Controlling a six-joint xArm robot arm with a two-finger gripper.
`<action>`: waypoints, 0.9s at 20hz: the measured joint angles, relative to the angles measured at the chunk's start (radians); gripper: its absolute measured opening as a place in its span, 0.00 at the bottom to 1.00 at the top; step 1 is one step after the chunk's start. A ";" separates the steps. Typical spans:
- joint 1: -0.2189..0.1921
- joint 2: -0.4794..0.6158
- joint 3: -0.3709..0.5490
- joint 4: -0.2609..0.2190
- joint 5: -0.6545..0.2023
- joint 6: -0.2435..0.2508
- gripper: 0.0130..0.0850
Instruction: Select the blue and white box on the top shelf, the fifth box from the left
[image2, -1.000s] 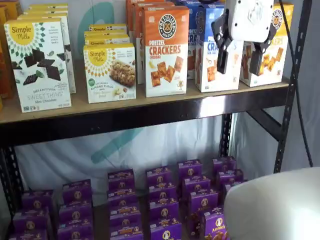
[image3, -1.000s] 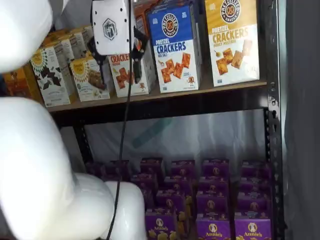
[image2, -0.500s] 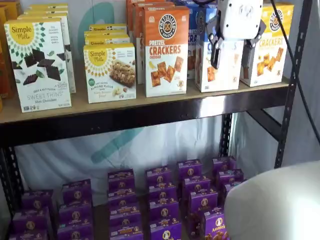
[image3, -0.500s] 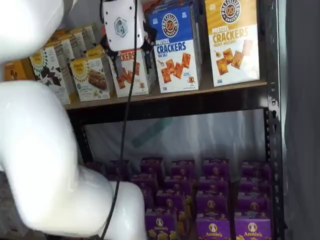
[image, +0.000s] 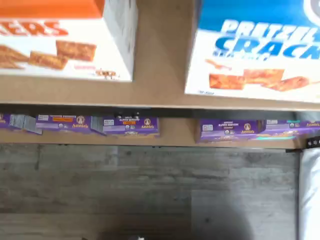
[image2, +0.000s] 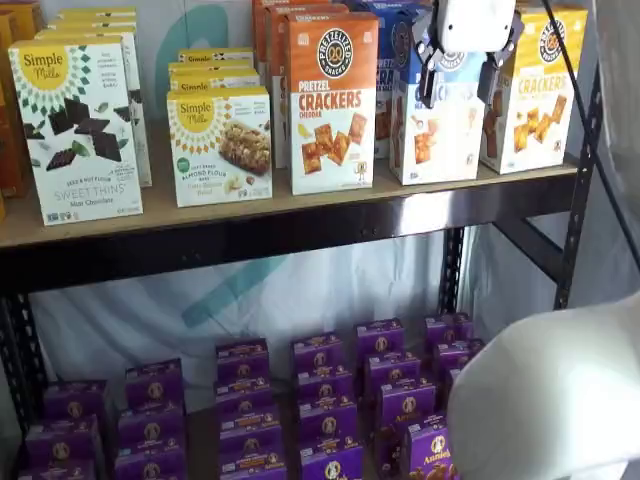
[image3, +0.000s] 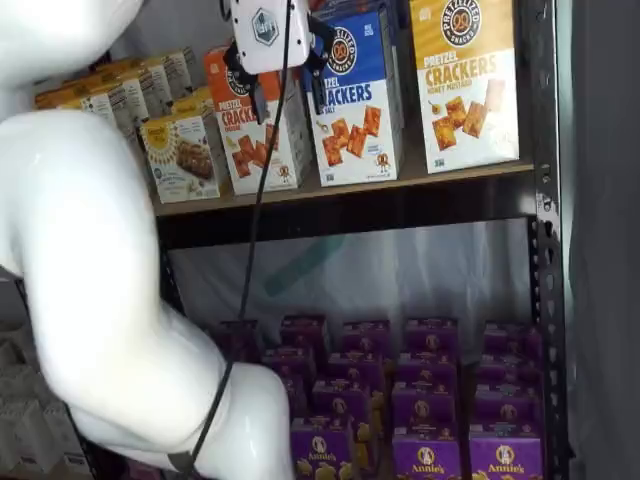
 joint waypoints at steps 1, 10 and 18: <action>-0.004 0.009 -0.010 -0.001 0.001 -0.004 1.00; -0.045 0.040 -0.050 0.007 0.003 -0.043 1.00; -0.064 0.041 -0.064 0.011 -0.007 -0.061 1.00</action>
